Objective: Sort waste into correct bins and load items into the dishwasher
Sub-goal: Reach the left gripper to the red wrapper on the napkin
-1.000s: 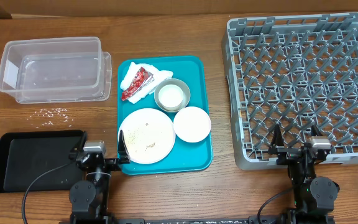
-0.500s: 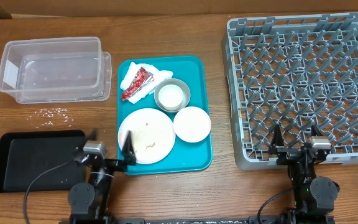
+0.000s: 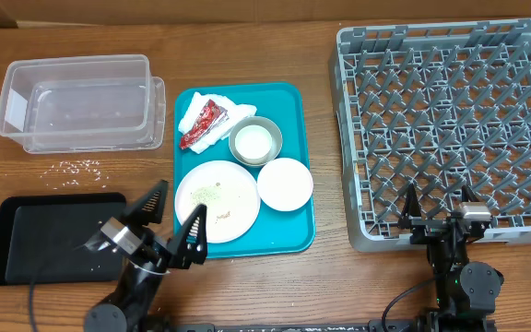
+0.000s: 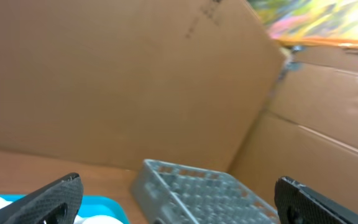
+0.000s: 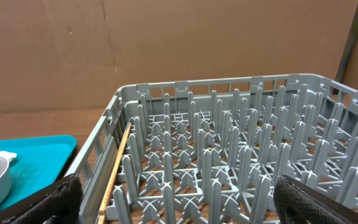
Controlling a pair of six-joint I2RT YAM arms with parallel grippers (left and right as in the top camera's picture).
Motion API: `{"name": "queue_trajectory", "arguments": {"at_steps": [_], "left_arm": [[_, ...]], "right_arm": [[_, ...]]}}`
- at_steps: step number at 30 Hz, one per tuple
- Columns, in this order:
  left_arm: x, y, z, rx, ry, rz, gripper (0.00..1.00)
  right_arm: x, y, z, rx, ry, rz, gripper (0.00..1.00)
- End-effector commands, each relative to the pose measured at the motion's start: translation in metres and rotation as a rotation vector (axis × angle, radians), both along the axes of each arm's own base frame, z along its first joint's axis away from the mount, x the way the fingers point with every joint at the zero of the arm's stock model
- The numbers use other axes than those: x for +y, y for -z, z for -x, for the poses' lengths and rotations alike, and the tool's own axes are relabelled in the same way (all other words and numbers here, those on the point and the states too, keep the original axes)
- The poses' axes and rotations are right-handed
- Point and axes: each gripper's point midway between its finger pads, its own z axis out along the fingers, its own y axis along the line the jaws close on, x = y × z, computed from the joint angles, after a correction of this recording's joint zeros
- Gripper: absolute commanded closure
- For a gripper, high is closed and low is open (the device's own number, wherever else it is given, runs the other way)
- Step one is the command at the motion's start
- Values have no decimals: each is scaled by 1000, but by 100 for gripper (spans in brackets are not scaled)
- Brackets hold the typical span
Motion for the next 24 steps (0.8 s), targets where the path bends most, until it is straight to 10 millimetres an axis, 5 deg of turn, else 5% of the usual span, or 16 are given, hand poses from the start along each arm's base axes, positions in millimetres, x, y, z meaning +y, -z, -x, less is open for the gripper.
{"name": "queue_trajectory", "arguments": {"at_steps": [1, 15, 24], "left_arm": [[14, -43, -2, -65, -162, -181, 0], [1, -62, -105, 717, 47, -560, 0], [-13, -31, -148, 1057, 172, -534, 0]], "right_arm": [[-2, 1, 0, -7, 8, 4, 0], [-2, 1, 0, -7, 8, 4, 0], [-2, 1, 0, -7, 8, 4, 0]]}}
